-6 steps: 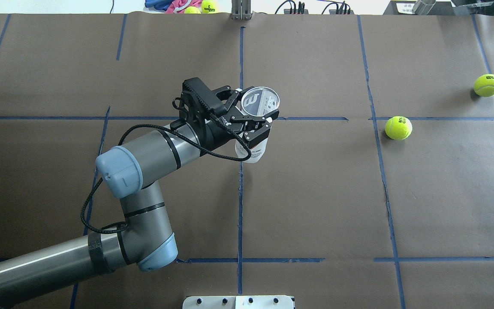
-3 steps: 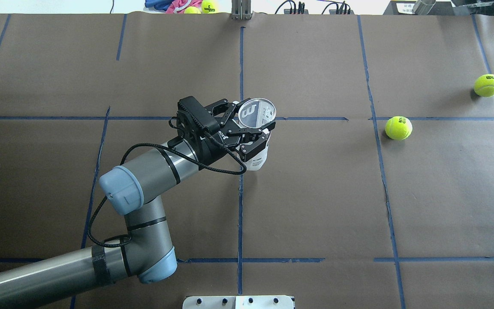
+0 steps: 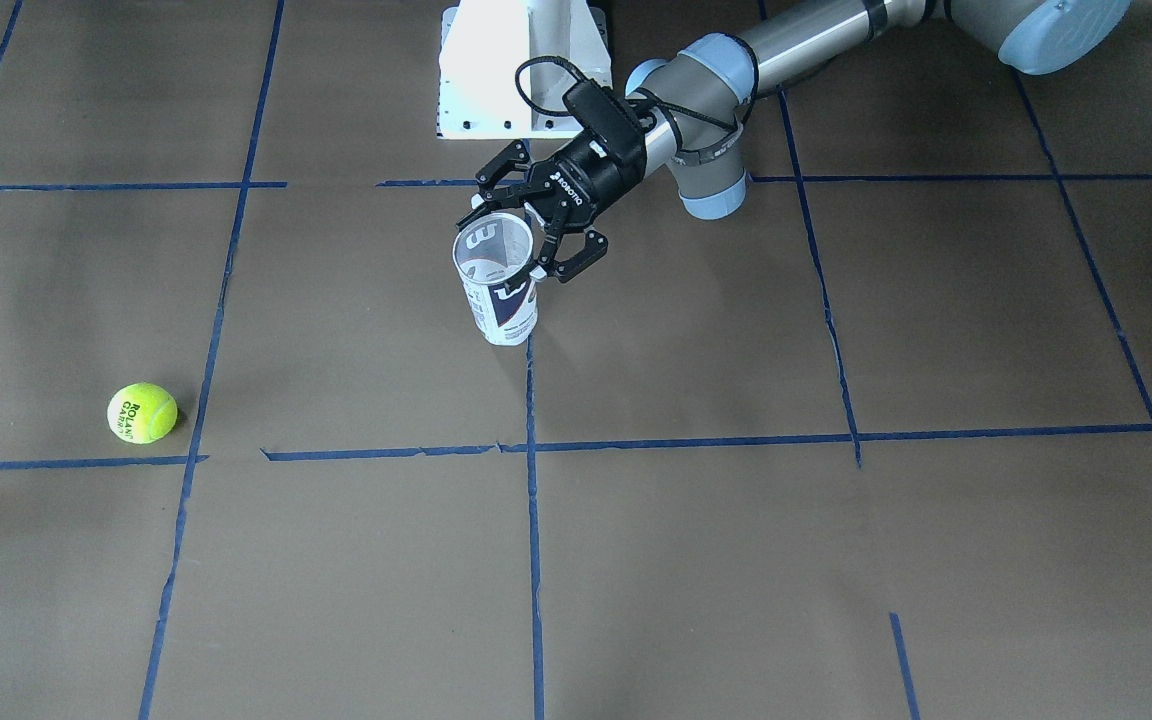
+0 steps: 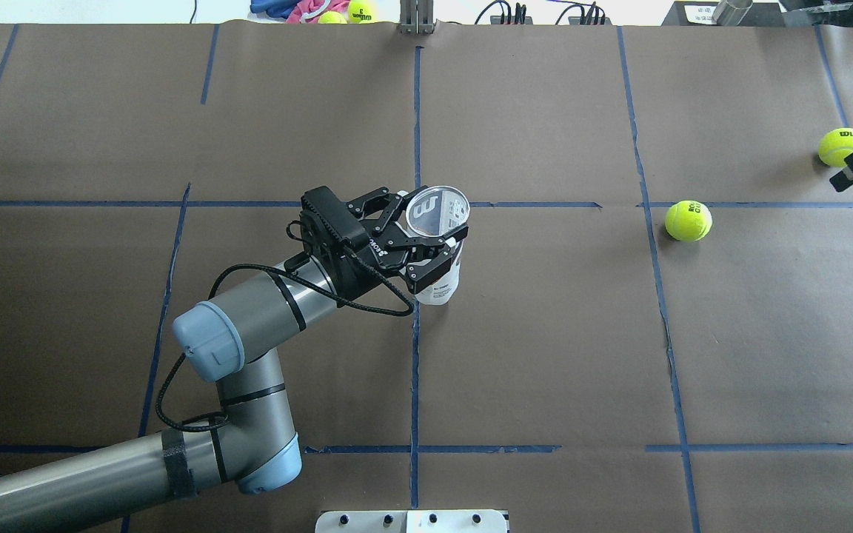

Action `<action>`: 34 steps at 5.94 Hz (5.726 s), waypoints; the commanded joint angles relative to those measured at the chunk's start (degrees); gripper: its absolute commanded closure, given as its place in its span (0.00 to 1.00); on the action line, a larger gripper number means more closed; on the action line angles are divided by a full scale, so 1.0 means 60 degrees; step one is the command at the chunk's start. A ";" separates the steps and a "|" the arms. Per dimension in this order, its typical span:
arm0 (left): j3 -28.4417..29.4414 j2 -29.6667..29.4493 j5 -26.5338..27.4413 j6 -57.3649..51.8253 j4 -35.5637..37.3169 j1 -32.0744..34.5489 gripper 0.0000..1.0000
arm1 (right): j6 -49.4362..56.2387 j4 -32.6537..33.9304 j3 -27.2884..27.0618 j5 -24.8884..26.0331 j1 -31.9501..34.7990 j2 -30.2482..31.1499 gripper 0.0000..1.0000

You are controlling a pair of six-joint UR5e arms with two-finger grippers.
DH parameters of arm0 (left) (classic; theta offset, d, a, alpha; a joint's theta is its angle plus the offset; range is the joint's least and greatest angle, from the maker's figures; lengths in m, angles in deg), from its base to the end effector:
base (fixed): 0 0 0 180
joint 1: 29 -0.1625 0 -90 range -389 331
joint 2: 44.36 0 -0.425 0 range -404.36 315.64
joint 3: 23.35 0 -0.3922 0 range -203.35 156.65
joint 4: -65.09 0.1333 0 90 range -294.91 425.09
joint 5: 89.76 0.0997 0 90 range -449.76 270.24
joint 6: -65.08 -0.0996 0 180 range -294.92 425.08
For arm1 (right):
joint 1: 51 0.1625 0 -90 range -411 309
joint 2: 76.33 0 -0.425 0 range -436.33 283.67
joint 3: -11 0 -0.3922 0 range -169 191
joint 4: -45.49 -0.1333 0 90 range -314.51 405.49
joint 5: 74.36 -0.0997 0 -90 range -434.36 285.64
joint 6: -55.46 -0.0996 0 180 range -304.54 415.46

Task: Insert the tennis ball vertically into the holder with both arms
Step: 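Hold the tube upright with the left gripper while the right reaches for a ball, then grasp the Roland Garros tennis ball with the right gripper, then carry the ball with the right gripper over the tube's open end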

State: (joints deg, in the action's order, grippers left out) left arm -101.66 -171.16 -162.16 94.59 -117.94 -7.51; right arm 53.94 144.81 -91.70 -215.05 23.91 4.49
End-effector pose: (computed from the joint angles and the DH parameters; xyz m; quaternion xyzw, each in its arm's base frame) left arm 0.5416 -0.3889 0.2037 0.6154 0.5883 0.0459 0.5226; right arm -0.0870 -0.5387 0.4758 0.0364 -0.4353 -0.1526 0.8865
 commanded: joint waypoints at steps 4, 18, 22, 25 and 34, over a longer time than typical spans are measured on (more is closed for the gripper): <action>0.0146 0.0319 0.0127 -0.0157 -0.0520 0.0022 0.23 | -0.0009 -0.1903 0.0154 0.0099 -0.0356 -0.0256 0.00; 0.0117 0.0289 0.0274 -0.0142 -0.0594 -0.0139 0.01 | -0.4329 -0.5450 0.2145 0.2119 -0.3123 -0.0314 0.00; 0.0102 0.0289 0.0274 -0.0142 -0.0594 -0.0139 0.01 | -0.4740 -0.5450 0.2746 0.2853 -0.3637 -0.0945 0.00; 0.0117 0.0318 0.0274 -0.0143 -0.0594 -0.0139 0.01 | -0.4799 -0.5391 0.2515 0.2883 -0.3711 -0.1017 0.90; 0.0175 0.0319 0.0274 -0.0143 -0.0579 -0.0388 0.01 | -1.1796 -0.1831 -0.0828 0.3798 -0.5858 -0.5321 0.91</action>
State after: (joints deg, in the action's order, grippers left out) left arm -100.69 -169.23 -160.47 93.73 -121.44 -9.75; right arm -14.00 133.88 -96.77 -195.45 -8.24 -25.38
